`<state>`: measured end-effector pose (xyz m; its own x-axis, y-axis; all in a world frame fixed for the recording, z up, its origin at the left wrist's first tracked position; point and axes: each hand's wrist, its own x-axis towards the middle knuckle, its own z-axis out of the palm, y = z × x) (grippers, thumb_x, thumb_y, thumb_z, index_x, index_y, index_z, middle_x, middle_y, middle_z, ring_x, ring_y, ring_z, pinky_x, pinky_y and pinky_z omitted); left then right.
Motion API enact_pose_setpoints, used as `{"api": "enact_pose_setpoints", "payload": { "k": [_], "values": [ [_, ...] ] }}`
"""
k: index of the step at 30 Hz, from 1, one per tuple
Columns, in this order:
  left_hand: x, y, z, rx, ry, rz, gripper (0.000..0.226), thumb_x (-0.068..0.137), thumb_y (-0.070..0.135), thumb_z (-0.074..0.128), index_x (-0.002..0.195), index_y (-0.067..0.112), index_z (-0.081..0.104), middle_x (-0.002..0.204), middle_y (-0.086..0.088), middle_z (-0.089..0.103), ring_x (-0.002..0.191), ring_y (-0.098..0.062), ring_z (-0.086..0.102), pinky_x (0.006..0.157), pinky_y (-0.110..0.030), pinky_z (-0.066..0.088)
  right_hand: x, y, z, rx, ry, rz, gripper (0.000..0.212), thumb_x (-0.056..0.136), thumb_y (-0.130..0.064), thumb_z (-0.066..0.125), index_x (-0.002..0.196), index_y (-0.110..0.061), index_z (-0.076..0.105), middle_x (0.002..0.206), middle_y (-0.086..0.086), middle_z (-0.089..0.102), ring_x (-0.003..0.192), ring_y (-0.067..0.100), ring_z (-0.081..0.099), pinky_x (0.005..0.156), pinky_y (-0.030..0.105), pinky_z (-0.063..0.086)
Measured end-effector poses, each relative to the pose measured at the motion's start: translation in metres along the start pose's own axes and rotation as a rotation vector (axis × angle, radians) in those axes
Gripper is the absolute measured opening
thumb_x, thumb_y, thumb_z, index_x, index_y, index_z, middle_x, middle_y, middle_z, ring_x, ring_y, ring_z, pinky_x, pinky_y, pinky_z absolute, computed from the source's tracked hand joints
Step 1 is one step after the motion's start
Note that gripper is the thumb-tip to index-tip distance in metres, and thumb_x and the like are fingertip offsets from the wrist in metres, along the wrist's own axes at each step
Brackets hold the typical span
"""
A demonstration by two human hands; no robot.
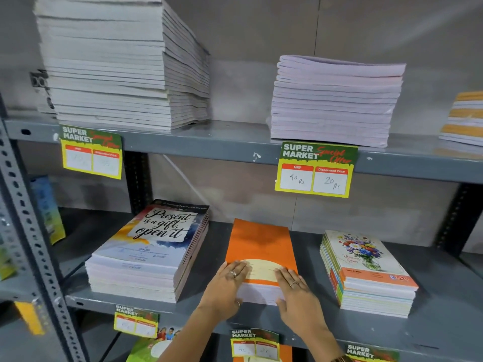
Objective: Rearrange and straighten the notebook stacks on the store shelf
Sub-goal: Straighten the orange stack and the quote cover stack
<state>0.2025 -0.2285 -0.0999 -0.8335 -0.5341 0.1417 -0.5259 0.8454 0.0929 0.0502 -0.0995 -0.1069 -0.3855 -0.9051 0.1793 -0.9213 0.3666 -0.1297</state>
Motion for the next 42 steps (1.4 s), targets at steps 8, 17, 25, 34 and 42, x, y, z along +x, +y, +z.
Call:
{"api": "enact_pose_setpoints", "payload": {
  "k": [8, 17, 25, 34, 42],
  "values": [
    [-0.011, -0.025, -0.018, 0.077, 0.018, 0.031, 0.082, 0.091, 0.028, 0.05, 0.15, 0.013, -0.005, 0.161, -0.004, -0.002, 0.148, -0.018, -0.003, 0.114, -0.03, -0.012, 0.007, -0.025, -0.02, -0.119, -0.083, 0.092, 0.072, 0.089, -0.024, 0.052, 0.151, -0.019, 0.015, 0.16, -0.001, 0.016, 0.148, 0.018, 0.007, 0.121, 0.038, -0.004],
    [-0.041, -0.128, -0.058, 0.096, 0.056, 0.003, 0.088, 0.089, 0.052, 0.045, 0.15, 0.01, -0.002, 0.161, -0.005, -0.003, 0.148, -0.02, -0.006, 0.12, -0.042, -0.004, 0.026, -0.12, -0.014, 0.074, 0.039, 0.052, 0.07, 0.089, -0.015, 0.046, 0.151, -0.015, 0.013, 0.161, 0.002, 0.007, 0.149, 0.016, 0.003, 0.121, 0.032, 0.0],
    [-0.067, -0.21, -0.07, 0.066, -0.053, -0.015, 0.104, 0.078, 0.075, 0.038, 0.151, 0.011, 0.001, 0.161, -0.005, 0.0, 0.148, -0.018, -0.001, 0.121, -0.041, -0.004, 0.064, -0.212, -0.003, 0.157, 0.052, -0.136, 0.065, 0.094, -0.025, 0.043, 0.151, -0.014, 0.014, 0.161, 0.002, 0.01, 0.148, 0.014, 0.006, 0.119, 0.029, -0.003],
    [-0.087, -0.259, -0.062, 0.138, -0.04, 0.015, 0.088, 0.088, 0.069, 0.03, 0.151, 0.015, 0.0, 0.161, -0.002, 0.004, 0.148, -0.02, -0.001, 0.121, -0.042, -0.001, 0.087, -0.262, 0.012, 0.095, -0.056, -0.201, 0.067, 0.098, -0.045, 0.033, 0.15, -0.009, 0.012, 0.161, 0.008, 0.008, 0.149, 0.017, 0.006, 0.121, 0.035, -0.003],
    [-0.092, -0.261, -0.051, 0.129, 0.076, 0.025, 0.077, 0.092, 0.063, 0.023, 0.151, 0.016, 0.007, 0.16, -0.004, 0.012, 0.148, -0.023, 0.008, 0.121, -0.039, 0.003, 0.085, -0.258, 0.033, 0.04, 0.04, -0.193, 0.067, 0.097, -0.052, 0.026, 0.151, -0.014, 0.014, 0.16, 0.003, 0.014, 0.148, 0.014, 0.009, 0.121, 0.03, -0.001]
  ]
}}
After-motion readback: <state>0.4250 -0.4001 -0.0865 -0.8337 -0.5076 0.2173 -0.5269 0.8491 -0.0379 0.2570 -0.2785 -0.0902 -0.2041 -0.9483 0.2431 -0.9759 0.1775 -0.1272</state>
